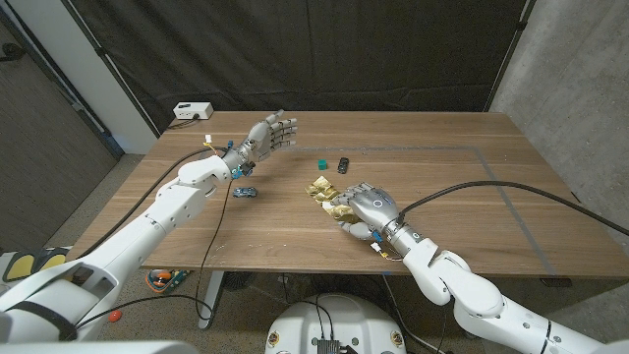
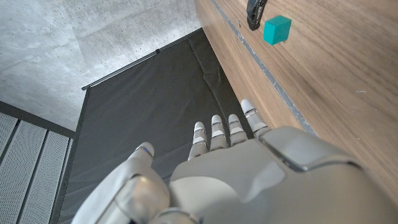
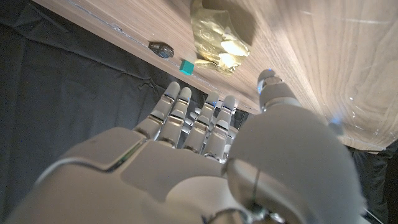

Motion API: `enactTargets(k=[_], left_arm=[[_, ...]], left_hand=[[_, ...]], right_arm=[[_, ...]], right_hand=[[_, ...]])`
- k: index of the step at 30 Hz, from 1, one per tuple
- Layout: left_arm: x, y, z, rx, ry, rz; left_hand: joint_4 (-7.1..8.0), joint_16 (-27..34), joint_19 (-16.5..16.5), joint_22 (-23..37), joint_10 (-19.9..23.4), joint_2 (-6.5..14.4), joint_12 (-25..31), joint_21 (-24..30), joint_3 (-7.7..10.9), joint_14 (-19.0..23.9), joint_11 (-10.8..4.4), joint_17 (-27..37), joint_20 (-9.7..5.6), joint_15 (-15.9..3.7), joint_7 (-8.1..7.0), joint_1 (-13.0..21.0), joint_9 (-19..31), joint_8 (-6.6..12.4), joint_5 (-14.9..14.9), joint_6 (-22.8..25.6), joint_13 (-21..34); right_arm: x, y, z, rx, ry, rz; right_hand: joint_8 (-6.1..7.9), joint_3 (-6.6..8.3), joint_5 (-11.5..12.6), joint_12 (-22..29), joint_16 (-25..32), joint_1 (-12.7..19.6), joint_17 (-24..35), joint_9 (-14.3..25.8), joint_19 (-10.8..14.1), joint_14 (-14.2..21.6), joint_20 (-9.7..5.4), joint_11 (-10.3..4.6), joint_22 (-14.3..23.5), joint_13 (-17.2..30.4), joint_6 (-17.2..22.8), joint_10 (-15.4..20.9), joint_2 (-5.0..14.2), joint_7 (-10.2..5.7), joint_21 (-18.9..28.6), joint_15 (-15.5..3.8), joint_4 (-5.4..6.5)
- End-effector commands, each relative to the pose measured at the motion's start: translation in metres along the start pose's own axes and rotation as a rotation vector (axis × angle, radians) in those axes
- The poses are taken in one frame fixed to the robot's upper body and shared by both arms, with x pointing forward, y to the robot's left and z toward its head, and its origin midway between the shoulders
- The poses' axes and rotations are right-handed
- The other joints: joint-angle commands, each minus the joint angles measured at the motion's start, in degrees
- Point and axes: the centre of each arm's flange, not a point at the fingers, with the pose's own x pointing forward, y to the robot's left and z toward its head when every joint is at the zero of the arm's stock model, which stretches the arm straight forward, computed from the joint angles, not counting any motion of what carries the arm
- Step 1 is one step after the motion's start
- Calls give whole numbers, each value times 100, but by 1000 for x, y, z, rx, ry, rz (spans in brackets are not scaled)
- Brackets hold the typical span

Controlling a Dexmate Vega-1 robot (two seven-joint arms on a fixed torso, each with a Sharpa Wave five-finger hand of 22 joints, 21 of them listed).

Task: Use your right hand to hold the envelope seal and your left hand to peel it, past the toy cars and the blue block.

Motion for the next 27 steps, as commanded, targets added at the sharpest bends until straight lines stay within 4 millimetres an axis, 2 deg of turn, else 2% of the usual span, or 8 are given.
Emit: enactTargets(k=[1,8,14,16,20,23,27], left_arm=[[0,-3,1,-17,-16,-11],[2,-5,2,-27,-21,-17],[2,-6,4,-27,-27,-21],[2,-6,5,-25,-29,-22],[2,-7,6,-22,-35,-23],[1,-7,7,-18,-37,-24],[-1,-7,8,-20,-41,-18]], left_hand=[[11,-33,-510,30,44,-24,-18,-9,-35,17,9,13,17,47,-13,-61,30,2,18,82,25],[21,-34,-507,32,53,-39,-22,-17,-63,21,3,14,22,43,-12,-93,31,6,28,103,25],[30,-34,-505,33,64,-49,-23,-23,-87,24,33,15,36,49,-5,-121,31,8,36,120,26],[32,-34,-503,33,73,-52,-21,-25,-95,27,30,15,36,49,-6,-130,31,10,40,128,26],[36,-33,-501,34,78,-57,-23,-29,-107,31,29,15,40,45,-17,-145,32,7,45,127,26],[39,-34,-502,34,84,-60,-22,-32,-117,32,28,16,41,47,-12,-156,32,4,49,126,27],[42,-33,-495,34,99,-68,-22,-37,-135,39,21,16,43,47,-11,-176,32,1,59,128,27]], right_arm=[[-1,6,-6,-55,28,65],[-3,9,-9,-80,42,122],[-3,12,-10,-86,49,124],[-3,13,-12,-91,47,106],[-3,15,-14,-88,46,78],[-2,18,-15,-89,42,67],[0,21,-16,-81,33,61]], right_hand=[[-67,49,84,-70,-37,144,32,8,-12,-124,-102,3,-1,34,-225,-164,22,-3,55,-941,-74],[-100,68,172,-168,-73,250,59,13,-96,-340,-94,0,-4,51,-570,-487,39,15,48,-816,-105],[-97,88,202,-192,-77,301,70,15,-135,-416,-91,-11,-4,56,-688,-595,75,11,43,-801,-111],[-46,120,217,-149,-53,365,73,15,-131,-386,-93,1,-5,59,-620,-519,113,12,52,-827,-130],[93,234,227,-17,70,527,97,13,-57,-98,-149,-1,-1,69,-328,-263,303,-8,119,-984,-131],[189,286,200,92,134,605,113,10,37,156,-189,2,-2,71,-25,-13,377,-7,197,-1013,-138],[249,338,177,191,184,684,129,8,91,408,-204,13,-5,71,232,251,424,-11,261,-1025,-155]])
